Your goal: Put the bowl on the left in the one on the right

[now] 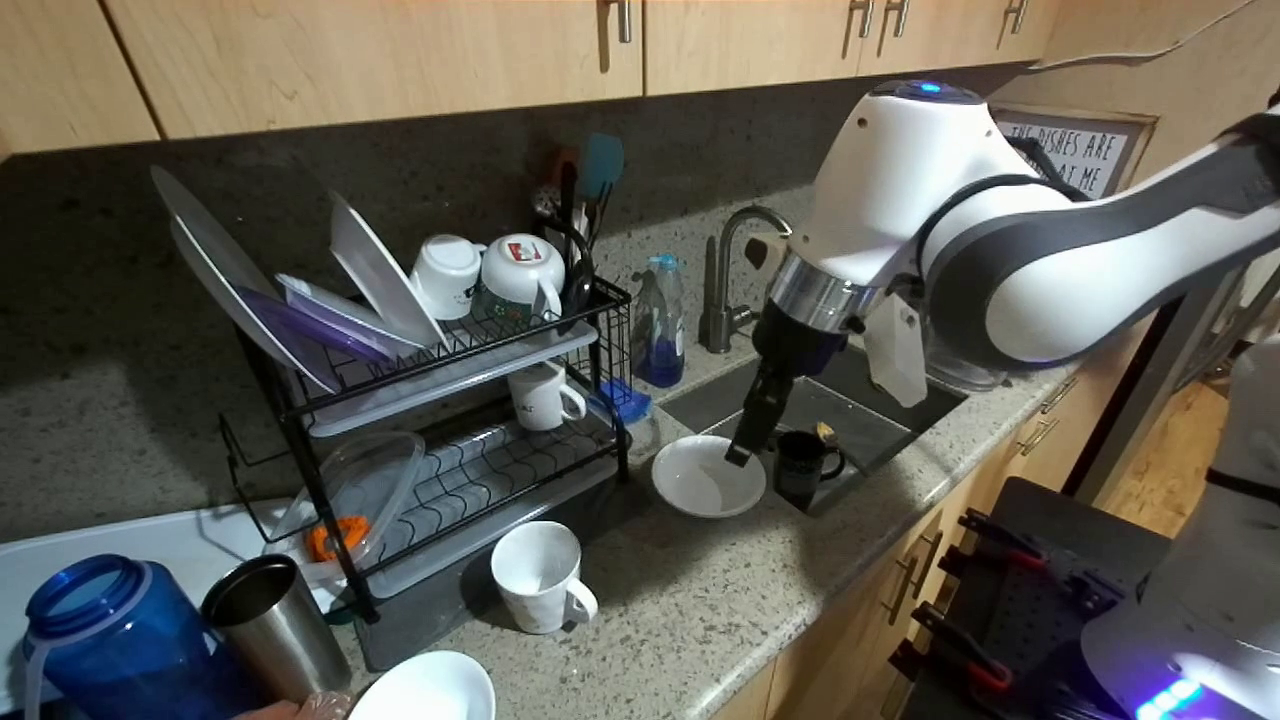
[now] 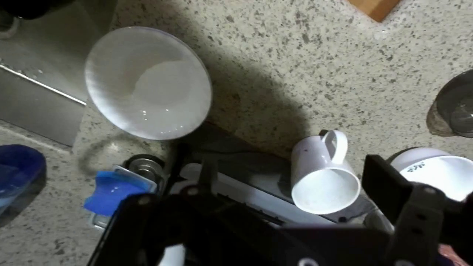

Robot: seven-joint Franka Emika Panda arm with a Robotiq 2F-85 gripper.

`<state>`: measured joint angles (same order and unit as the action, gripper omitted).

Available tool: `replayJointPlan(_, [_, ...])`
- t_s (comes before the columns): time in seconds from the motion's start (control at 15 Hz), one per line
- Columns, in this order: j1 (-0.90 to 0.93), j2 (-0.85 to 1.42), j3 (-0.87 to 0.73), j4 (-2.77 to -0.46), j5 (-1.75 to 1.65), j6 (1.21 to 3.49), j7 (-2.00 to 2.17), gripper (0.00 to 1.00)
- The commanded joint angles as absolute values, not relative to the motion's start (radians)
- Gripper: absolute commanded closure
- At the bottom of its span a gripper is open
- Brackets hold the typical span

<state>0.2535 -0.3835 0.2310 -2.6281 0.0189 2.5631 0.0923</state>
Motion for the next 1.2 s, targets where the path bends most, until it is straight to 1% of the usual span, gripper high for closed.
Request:
replayJointPlan(0.0, [0.305,-0.306,0.253,-2.609,0.071,2.673,0.082,0.0])
replayJointPlan(0.2, [0.324,-0.25,0.295,-2.604,0.061,2.746,0.11,0.0])
replayJointPlan(0.27, [0.325,-0.244,0.308,-2.602,0.052,2.738,0.12,0.0])
replayJointPlan(0.33, [0.323,-0.28,0.289,-2.625,0.06,2.72,0.092,0.0])
replayJointPlan(1.0, [0.34,-0.241,0.297,-2.606,0.085,2.729,0.079,0.0])
replayJointPlan(1.13, [0.343,-0.216,0.296,-2.6,0.094,2.761,0.073,0.0])
